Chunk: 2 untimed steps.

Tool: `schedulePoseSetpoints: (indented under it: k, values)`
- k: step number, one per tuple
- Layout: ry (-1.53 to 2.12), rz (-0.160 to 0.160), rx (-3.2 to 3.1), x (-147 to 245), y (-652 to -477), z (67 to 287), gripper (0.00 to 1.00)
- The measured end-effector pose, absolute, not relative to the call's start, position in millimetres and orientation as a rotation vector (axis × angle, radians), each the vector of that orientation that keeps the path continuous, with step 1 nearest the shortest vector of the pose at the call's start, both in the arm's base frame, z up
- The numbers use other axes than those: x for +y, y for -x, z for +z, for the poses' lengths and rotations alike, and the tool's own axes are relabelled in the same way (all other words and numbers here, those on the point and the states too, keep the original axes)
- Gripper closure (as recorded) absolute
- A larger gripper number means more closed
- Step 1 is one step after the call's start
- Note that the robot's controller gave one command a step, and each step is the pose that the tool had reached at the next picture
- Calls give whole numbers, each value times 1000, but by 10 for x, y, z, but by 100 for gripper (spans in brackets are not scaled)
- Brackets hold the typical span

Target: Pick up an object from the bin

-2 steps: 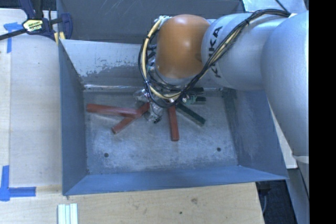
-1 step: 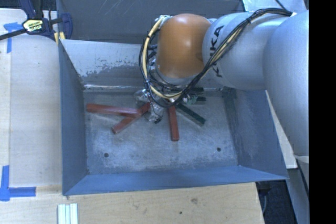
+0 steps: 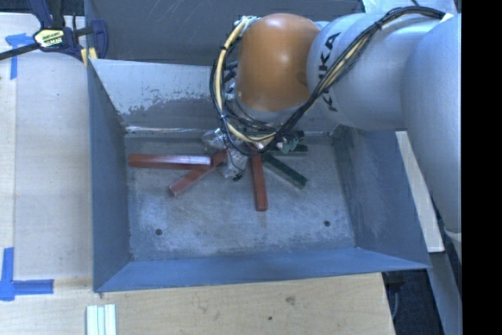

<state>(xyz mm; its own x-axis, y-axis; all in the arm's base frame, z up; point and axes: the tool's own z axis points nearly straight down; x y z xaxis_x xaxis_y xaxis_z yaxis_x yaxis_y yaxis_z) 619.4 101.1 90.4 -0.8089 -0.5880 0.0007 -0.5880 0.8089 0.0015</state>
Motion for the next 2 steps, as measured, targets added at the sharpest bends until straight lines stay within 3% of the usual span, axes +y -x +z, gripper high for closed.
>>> schedulePoseSetpoints:
  k: [2]
  values:
    - [-968, -1, -2986, 1009, -6191, 1230, 100]
